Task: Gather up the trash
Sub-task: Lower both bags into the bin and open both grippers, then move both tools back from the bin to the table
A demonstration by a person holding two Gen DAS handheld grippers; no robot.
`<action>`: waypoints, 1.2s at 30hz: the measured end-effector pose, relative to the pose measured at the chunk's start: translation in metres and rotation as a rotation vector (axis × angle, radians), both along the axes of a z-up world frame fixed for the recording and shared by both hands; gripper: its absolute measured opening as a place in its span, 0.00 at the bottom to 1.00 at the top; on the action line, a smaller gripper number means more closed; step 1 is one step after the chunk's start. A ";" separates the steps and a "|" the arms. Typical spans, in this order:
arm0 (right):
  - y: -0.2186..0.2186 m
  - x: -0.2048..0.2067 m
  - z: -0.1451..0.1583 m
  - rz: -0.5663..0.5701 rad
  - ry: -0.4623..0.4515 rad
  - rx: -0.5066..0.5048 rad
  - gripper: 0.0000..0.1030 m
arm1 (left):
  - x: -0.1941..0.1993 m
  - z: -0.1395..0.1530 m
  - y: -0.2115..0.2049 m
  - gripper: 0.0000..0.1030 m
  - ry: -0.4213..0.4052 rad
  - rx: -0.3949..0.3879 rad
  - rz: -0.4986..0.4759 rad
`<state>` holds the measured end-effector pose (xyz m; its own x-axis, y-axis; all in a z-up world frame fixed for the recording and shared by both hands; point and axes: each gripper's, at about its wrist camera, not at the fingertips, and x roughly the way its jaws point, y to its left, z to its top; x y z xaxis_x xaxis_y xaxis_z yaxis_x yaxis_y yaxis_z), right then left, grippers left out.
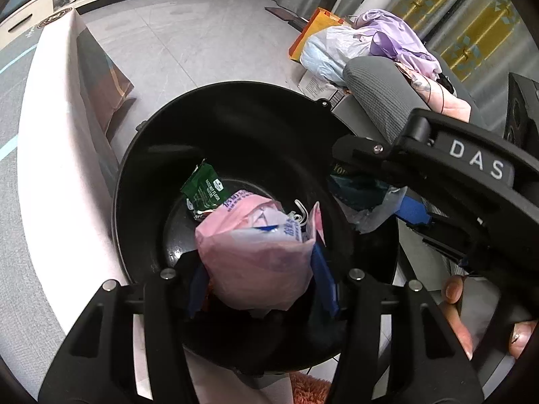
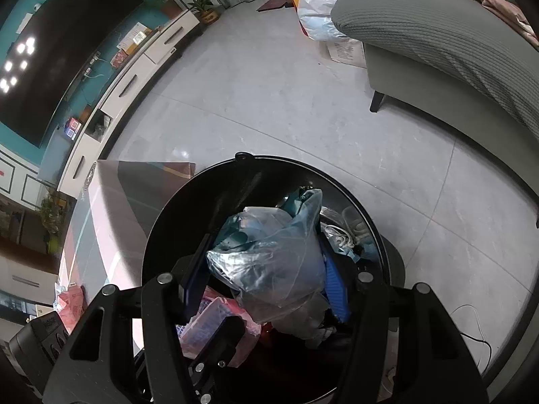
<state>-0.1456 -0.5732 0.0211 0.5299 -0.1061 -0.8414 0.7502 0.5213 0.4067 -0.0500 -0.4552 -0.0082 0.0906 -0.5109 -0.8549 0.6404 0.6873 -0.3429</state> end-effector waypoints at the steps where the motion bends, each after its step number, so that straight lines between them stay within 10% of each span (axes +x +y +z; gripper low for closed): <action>1: 0.000 0.000 0.000 -0.002 0.001 -0.001 0.58 | 0.000 0.000 -0.001 0.54 0.000 0.000 -0.002; 8: 0.003 0.002 0.001 0.000 0.014 -0.014 0.59 | -0.001 0.001 -0.002 0.56 0.005 -0.012 -0.003; 15: 0.007 -0.005 0.017 -0.008 -0.031 -0.033 0.78 | -0.005 0.019 0.008 0.88 -0.011 -0.092 -0.002; 21: 0.023 -0.008 0.041 0.006 -0.103 -0.102 0.91 | -0.009 0.047 0.034 0.95 -0.044 -0.159 0.014; 30: 0.073 0.011 0.078 0.109 -0.197 -0.228 0.92 | 0.008 0.088 0.160 0.97 -0.145 -0.263 0.242; 36: 0.155 0.046 0.103 0.293 -0.269 -0.362 0.92 | 0.023 0.103 0.298 0.97 -0.244 -0.286 0.559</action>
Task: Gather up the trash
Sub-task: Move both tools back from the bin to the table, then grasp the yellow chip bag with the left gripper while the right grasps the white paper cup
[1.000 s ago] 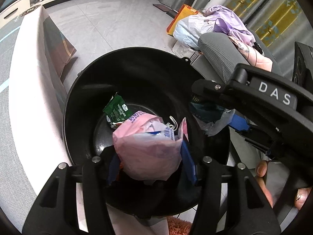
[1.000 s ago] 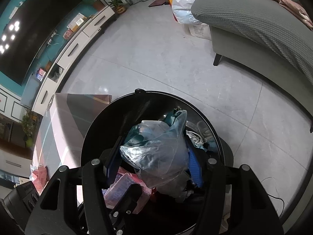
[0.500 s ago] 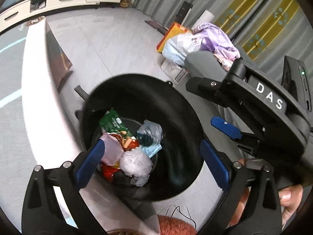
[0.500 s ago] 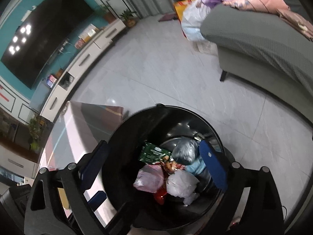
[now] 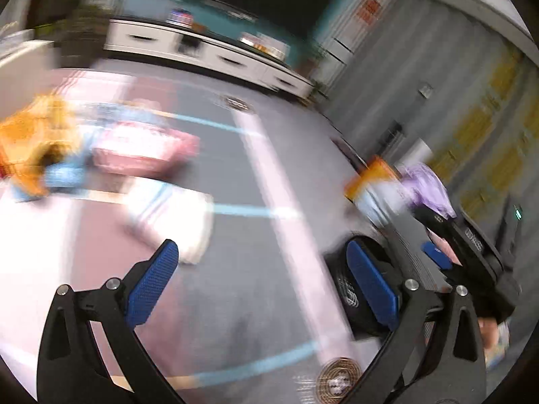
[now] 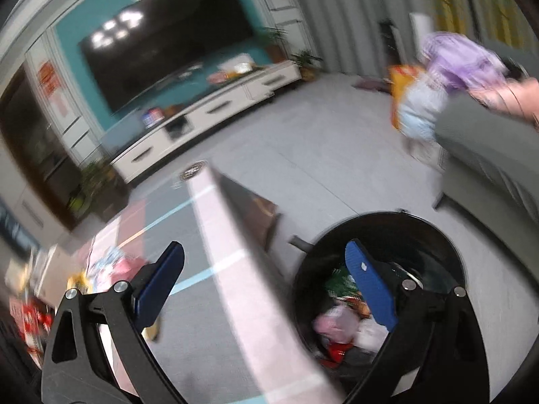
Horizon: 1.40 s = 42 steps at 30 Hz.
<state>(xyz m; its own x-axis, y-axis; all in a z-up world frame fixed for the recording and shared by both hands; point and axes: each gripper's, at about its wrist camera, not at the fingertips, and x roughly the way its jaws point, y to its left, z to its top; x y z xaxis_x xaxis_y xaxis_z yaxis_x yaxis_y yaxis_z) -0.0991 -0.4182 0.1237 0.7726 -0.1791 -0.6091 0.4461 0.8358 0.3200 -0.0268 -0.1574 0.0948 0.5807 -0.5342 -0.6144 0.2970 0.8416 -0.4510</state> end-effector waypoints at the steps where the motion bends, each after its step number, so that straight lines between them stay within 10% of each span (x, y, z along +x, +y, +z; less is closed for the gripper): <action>1: 0.012 0.005 0.001 0.026 -0.004 -0.016 0.92 | 0.001 0.000 0.026 0.97 -0.009 0.006 0.057; 8: 0.093 0.041 -0.015 0.240 -0.002 -0.093 0.92 | 0.009 -0.010 0.146 0.97 -0.061 0.130 0.282; 18: 0.179 0.105 -0.066 0.430 0.229 -0.015 0.92 | 0.030 -0.045 0.260 0.97 0.090 0.074 0.454; 32: 0.216 0.173 -0.107 0.370 0.404 -0.146 0.92 | 0.038 -0.061 0.273 0.97 0.146 0.063 0.480; 42: 0.203 0.148 -0.103 0.432 0.357 -0.141 0.88 | 0.069 -0.058 0.260 0.97 0.119 -0.123 0.394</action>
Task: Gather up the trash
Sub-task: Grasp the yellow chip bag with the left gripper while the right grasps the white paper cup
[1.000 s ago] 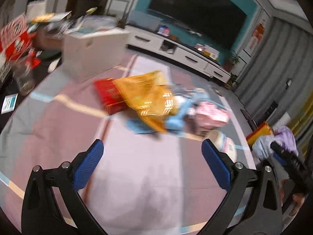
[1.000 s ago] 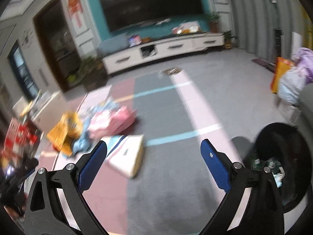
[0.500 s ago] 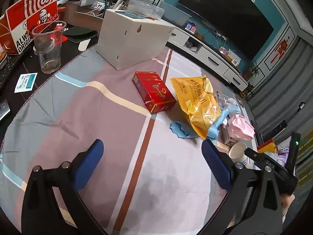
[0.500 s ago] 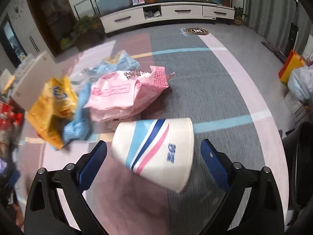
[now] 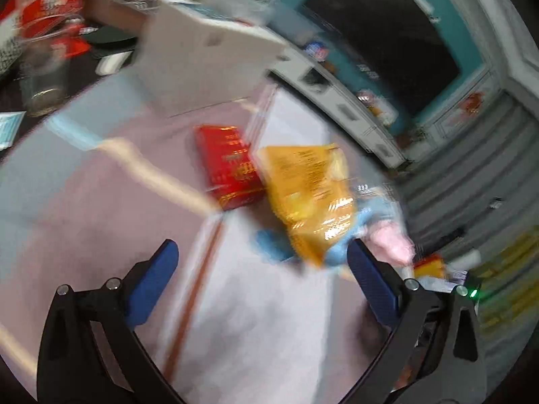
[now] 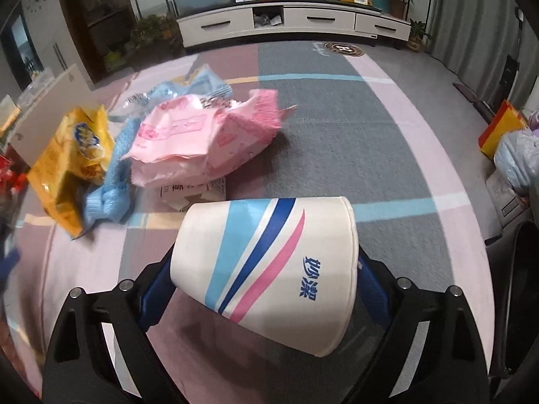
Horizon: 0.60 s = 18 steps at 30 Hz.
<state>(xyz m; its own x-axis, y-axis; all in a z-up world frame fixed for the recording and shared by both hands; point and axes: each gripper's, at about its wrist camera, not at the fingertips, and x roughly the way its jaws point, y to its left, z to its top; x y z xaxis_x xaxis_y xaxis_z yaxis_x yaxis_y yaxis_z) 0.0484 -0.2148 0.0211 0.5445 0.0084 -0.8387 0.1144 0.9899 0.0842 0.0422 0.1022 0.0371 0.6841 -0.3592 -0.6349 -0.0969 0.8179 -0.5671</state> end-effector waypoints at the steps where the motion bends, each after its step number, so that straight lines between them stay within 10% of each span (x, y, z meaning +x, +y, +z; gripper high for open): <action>1: -0.004 -0.004 0.004 0.000 -0.003 0.006 0.88 | 0.011 -0.002 -0.007 0.97 0.008 -0.004 -0.018; 18: -0.045 -0.043 0.048 0.015 -0.110 0.119 0.88 | 0.084 -0.031 -0.066 0.97 0.118 -0.057 0.025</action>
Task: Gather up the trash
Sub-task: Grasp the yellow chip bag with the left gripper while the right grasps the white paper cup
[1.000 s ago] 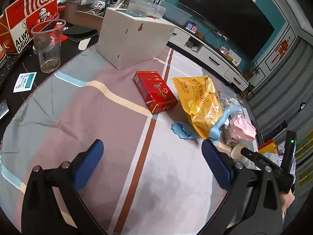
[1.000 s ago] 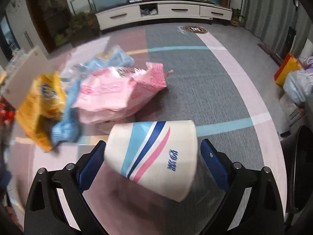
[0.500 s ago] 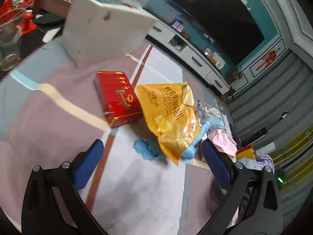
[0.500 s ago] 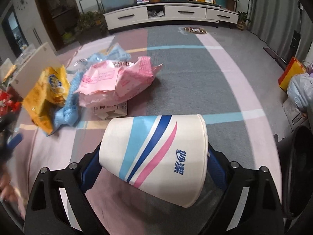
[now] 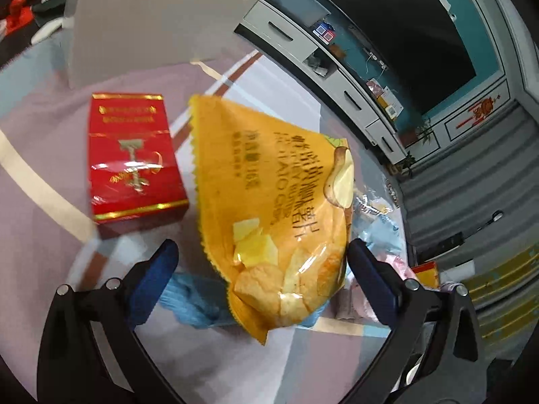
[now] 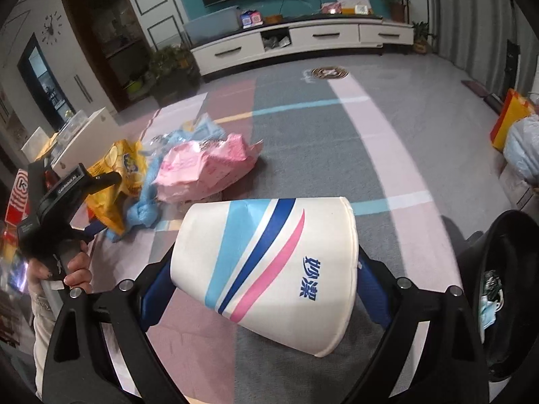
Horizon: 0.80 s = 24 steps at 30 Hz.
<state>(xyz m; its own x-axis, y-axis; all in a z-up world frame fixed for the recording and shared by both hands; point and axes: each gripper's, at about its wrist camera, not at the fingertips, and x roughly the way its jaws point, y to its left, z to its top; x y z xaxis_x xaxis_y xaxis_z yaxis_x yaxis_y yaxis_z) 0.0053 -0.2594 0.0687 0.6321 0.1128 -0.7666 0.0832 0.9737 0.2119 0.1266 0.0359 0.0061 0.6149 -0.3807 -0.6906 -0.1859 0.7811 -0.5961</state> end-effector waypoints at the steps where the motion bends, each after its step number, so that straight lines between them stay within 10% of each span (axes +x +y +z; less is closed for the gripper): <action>1: -0.001 -0.001 0.001 -0.005 -0.003 -0.002 0.88 | 0.001 -0.001 -0.001 0.97 0.002 -0.009 0.004; 4: -0.008 -0.002 0.002 -0.015 -0.002 0.020 0.88 | 0.002 -0.002 -0.006 0.92 -0.011 -0.018 0.011; 9: -0.019 -0.004 0.003 -0.039 -0.002 0.045 0.88 | -0.001 -0.006 -0.013 0.46 -0.010 -0.045 -0.005; 24: -0.039 -0.022 0.028 -0.034 -0.046 0.090 0.88 | -0.080 0.054 -0.046 0.40 -0.101 0.115 -0.036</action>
<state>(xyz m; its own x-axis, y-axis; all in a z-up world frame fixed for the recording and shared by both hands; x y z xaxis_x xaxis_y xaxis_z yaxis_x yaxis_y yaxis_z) -0.0165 -0.2984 0.0970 0.6710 0.1578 -0.7245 0.1041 0.9474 0.3027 0.0466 -0.0102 0.0600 0.6706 -0.3258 -0.6664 -0.1001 0.8504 -0.5165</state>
